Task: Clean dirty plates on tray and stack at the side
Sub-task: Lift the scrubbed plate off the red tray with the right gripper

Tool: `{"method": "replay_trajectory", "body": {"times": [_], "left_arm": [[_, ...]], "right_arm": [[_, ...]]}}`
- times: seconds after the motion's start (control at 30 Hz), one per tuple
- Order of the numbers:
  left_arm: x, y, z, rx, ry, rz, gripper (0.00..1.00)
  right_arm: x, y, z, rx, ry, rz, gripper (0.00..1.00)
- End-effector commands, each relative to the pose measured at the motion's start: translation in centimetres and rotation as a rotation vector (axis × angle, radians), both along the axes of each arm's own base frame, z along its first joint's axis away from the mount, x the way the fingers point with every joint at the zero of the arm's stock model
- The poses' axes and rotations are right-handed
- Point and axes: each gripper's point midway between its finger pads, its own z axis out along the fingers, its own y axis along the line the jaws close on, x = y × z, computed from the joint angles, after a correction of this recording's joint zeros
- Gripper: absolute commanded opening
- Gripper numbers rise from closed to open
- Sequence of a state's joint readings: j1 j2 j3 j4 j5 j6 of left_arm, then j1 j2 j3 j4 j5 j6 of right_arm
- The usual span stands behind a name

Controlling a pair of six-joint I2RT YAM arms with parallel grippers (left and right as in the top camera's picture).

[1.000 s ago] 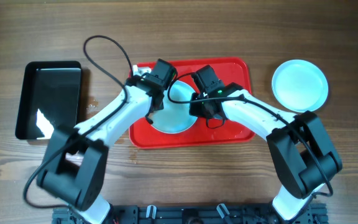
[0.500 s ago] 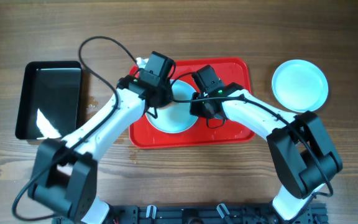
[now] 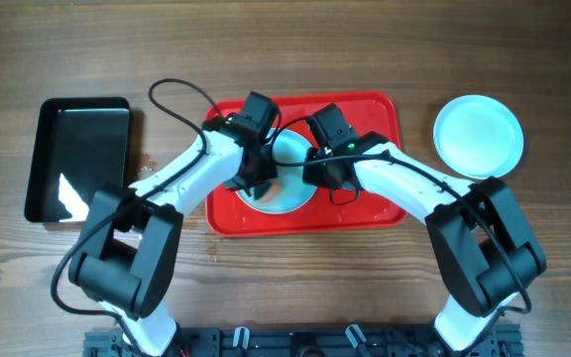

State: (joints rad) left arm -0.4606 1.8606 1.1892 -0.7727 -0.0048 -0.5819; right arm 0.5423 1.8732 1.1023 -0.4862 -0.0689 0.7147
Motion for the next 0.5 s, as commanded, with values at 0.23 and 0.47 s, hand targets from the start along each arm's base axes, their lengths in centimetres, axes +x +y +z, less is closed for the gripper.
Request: {"method": "replay_trajectory", "body": {"times": [0.23,0.47], "left_arm": [[1.1,9.4,1.0,0.323,-0.034,0.137,0.04],[3.3,8.1,6.8,0.222,-0.198,0.161,0.04]], "right_arm": [[-0.1,-1.3,-0.3,-0.043,-0.005,-0.038,0.04],[-0.1,-1.3,-0.3,-0.043,-0.005,-0.038,0.04]]}}
